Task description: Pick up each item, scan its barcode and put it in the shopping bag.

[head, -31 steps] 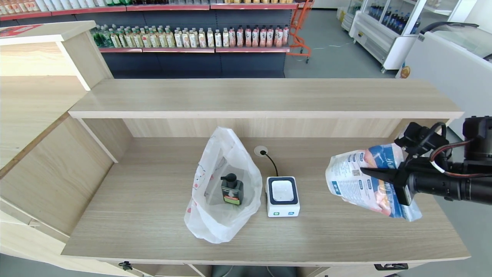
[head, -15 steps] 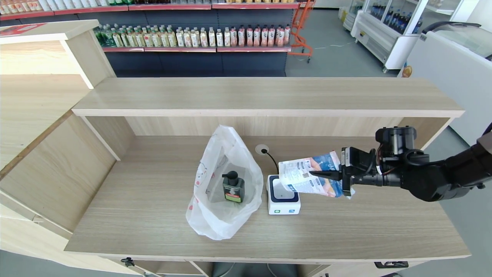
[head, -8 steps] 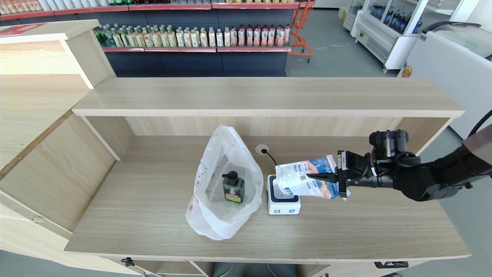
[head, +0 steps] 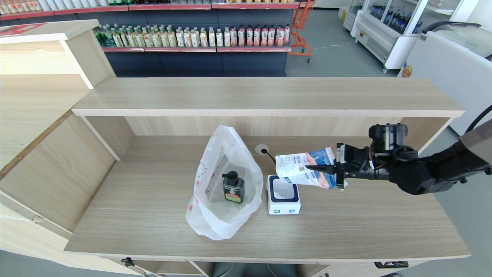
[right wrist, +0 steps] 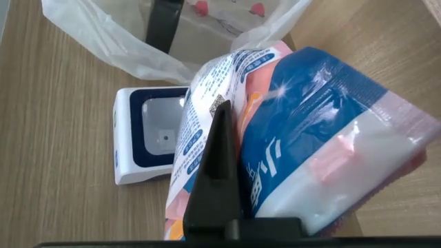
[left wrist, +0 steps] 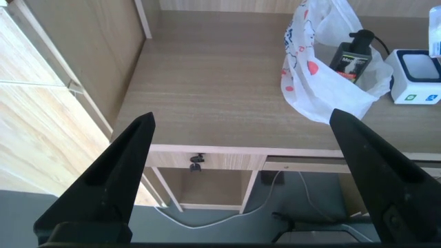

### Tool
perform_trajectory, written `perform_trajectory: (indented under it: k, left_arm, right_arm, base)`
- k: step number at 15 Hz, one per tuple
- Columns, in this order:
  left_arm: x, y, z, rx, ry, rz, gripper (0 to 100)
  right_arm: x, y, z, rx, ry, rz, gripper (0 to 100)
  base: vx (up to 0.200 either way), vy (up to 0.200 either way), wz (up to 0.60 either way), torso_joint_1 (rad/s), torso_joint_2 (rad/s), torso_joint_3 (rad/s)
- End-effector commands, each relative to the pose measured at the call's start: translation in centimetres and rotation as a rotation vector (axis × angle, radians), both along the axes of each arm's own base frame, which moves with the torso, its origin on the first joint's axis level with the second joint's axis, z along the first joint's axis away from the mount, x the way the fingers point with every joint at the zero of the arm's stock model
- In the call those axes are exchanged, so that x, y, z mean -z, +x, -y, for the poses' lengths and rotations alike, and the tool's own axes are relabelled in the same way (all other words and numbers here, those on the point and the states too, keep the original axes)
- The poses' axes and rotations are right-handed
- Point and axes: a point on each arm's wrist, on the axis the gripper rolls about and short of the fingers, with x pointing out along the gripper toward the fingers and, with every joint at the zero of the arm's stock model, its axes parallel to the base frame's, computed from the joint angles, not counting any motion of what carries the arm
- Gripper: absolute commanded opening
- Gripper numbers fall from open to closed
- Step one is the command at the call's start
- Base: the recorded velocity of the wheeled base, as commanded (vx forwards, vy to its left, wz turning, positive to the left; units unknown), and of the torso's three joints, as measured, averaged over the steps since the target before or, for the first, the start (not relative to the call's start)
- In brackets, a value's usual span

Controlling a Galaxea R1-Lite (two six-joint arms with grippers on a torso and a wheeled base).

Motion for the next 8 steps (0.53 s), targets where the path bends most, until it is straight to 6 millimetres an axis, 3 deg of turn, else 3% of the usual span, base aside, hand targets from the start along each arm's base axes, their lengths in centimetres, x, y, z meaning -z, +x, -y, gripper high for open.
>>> perform_trajectory:
  k: [1,8]
  left_arm:
    - [0.0,0.0,0.0,0.000,-0.001,0.001,100]
    - [0.0,0.0,0.0,0.000,-0.001,0.001,100]
  right_arm:
    - [0.1,0.4,-0.1,-0.002,0.003,0.008,0]
    - [1.8,0.9,-1.1,-0.023,0.006,-0.006,0]
  base:
    - [0.000,0.000,0.00,0.000,0.00,0.000]
    - [0.000,0.000,0.00,0.000,0.00,0.000]
